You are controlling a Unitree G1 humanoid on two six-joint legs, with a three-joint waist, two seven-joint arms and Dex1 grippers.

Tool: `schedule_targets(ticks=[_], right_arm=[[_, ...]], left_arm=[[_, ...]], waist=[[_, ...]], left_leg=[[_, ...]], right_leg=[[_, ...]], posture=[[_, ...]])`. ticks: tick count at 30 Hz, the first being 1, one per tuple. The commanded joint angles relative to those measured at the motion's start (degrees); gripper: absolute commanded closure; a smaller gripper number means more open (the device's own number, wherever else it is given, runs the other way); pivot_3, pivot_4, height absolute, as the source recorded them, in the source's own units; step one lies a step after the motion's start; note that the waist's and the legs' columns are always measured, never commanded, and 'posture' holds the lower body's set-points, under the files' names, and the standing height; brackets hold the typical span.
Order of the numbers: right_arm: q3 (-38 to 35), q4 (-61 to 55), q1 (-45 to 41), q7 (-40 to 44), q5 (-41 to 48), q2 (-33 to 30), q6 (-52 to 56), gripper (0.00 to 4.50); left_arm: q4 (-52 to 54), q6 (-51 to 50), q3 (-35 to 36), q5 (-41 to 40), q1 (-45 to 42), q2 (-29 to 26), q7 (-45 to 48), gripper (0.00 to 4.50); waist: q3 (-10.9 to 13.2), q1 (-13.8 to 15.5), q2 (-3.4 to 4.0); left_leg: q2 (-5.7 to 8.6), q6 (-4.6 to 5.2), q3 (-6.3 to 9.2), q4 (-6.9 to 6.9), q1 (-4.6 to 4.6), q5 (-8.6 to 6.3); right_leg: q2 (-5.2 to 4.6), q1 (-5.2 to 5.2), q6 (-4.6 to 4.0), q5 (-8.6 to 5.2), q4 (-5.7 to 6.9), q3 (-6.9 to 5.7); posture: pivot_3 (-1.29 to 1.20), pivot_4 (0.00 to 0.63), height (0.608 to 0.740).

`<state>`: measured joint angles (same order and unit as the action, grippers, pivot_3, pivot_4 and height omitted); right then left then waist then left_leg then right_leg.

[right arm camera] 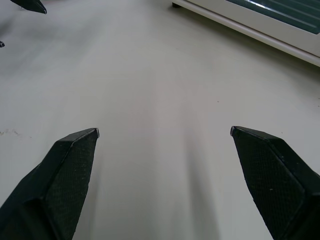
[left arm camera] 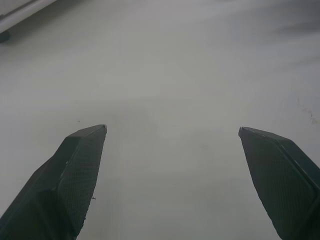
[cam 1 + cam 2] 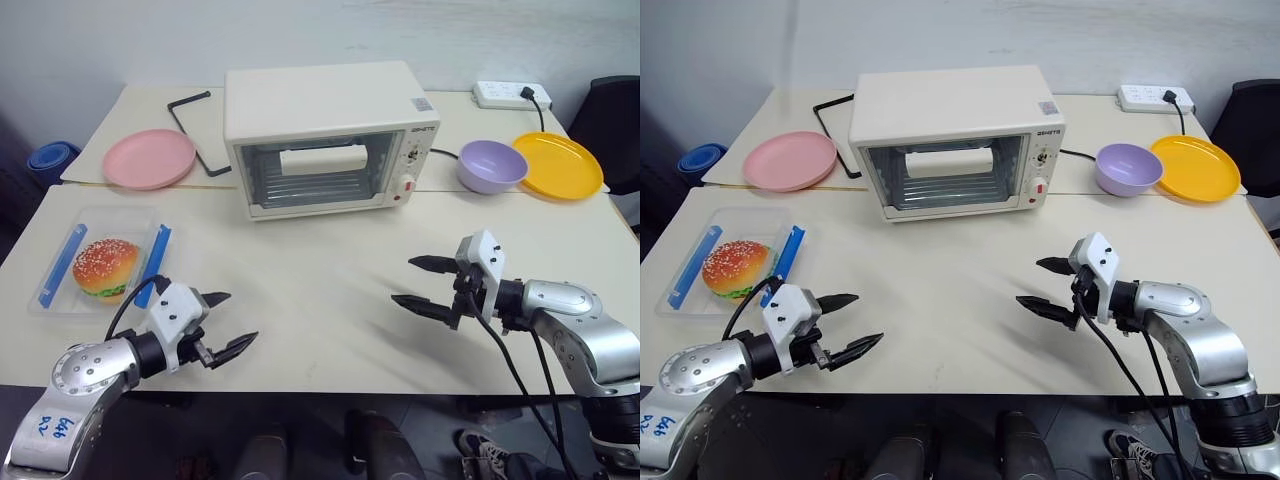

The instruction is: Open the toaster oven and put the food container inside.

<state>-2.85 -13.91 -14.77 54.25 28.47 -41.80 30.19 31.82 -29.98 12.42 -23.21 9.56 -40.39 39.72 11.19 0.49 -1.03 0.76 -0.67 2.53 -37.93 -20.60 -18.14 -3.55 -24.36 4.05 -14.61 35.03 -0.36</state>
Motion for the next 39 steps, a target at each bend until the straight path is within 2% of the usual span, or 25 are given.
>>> schedule_targets(ticks=[1,7,12,14,16,18,20,24,27,30,39], right_arm=[[-1.0,-2.8,-0.1,0.1,1.3,0.1,0.1,0.08],[0.3,-2.6,-1.6,-1.0,0.9,1.4,0.6,0.08],[1.3,-1.6,-4.6,-3.2,1.9,5.1,3.8,0.08],[3.1,0.2,-7.4,-4.1,0.5,6.8,3.3,0.08],[3.8,2.8,-10.9,-4.6,0.3,8.8,3.0,0.08],[4.4,8.3,-17.1,-5.4,-0.9,11.6,1.6,0.08],[5.0,14.8,-22.7,-6.4,-3.1,13.7,-0.2,0.08],[4.5,27.6,-32.1,-8.5,-6.9,17.0,-4.2,0.08],[3.2,34.4,-37.5,-7.9,-7.2,18.5,-6.0,0.08],[3.1,36.8,-40.0,-5.6,-6.9,19.1,-7.2,0.08],[2.8,30.7,-38.9,-0.6,-4.3,19.0,-5.7,0.08]], left_arm=[[1.8,-0.6,1.2,-1.8,0.0,0.7,-0.5,0.0],[2.6,-4.0,0.6,-2.6,-1.4,1.2,-2.8,0.0],[3.9,-5.5,1.8,-5.5,-1.9,1.3,-2.4,0.0],[3.5,-6.1,2.6,-5.9,-5.3,1.1,-3.8,0.0],[3.3,-8.7,4.6,-10.1,-9.5,1.2,-4.0,0.0],[3.1,-12.7,7.7,-18.1,-16.2,0.2,-3.4,0.0],[2.0,-15.1,9.2,-22.5,-21.4,-0.9,-3.2,0.0],[-0.8,-17.9,10.4,-26.6,-29.2,-3.5,-3.6,0.0],[-2.3,-17.9,9.7,-26.7,-32.7,-5.4,-3.4,0.0],[-3.0,-17.2,8.7,-25.7,-34.2,-6.4,-3.2,0.0],[-4.4,-14.1,6.7,-21.9,-33.1,-6.0,-3.1,0.0]], waist=[[0.0,0.0,0.0],[0.0,0.0,0.0],[0.0,-0.4,0.0],[0.0,-0.4,0.0],[0.0,-0.6,0.0],[0.0,-0.6,0.0],[0.1,-0.8,-0.08],[0.0,-0.8,-0.06],[0.0,-0.8,-0.05],[0.0,-0.8,-0.06],[0.0,-1.0,-0.05]], left_leg=[[0.0,0.0,0.0,0.0,0.0,0.0],[0.0,0.0,0.0,0.0,0.0,0.0],[-0.02,-0.01,0.0,0.01,0.0,-0.01],[-0.01,-0.01,0.0,0.01,0.0,-0.01],[-0.02,-0.05,-0.01,-0.01,-0.01,0.02],[-0.02,-0.06,-0.02,-0.01,0.01,0.04],[-0.01,-0.1,-0.06,-0.06,-0.04,0.05],[0.01,-0.13,-0.14,0.04,-0.01,0.07],[-0.05,-0.16,-0.15,0.1,-0.11,0.08],[0.01,-0.34,-0.28,-0.02,-0.76,0.18],[-0.02,-0.18,-0.66,0.0,-0.71,0.11]], right_leg=[[0.0,0.0,0.0,0.0,0.0,0.0],[0.01,-0.01,0.0,0.0,0.0,0.01],[0.01,-0.02,0.0,0.0,0.03,0.04],[0.01,-0.04,0.0,0.0,0.03,0.03],[0.02,-0.04,-0.06,0.04,0.03,0.01],[0.04,-0.06,-0.07,0.05,0.07,0.01],[0.06,-0.16,-0.06,0.08,0.19,0.02],[0.09,-0.27,-0.11,0.06,0.27,0.08],[0.14,-0.35,-0.12,0.05,0.21,0.08],[0.1,-1.04,-0.07,0.08,0.56,0.22],[0.15,-1.16,0.04,0.14,0.55,0.56]], posture=[[0.0,0.15,0.74],[0.0,0.15,0.74],[0.0,0.15,0.74],[0.0,0.15,0.74],[0.0,0.15,0.74],[0.0,0.15,0.74],[0.0,0.15,0.74],[0.0,0.15,0.74],[0.0,0.15,0.74],[0.0,0.15,0.74],[0.0,0.15,0.74]])
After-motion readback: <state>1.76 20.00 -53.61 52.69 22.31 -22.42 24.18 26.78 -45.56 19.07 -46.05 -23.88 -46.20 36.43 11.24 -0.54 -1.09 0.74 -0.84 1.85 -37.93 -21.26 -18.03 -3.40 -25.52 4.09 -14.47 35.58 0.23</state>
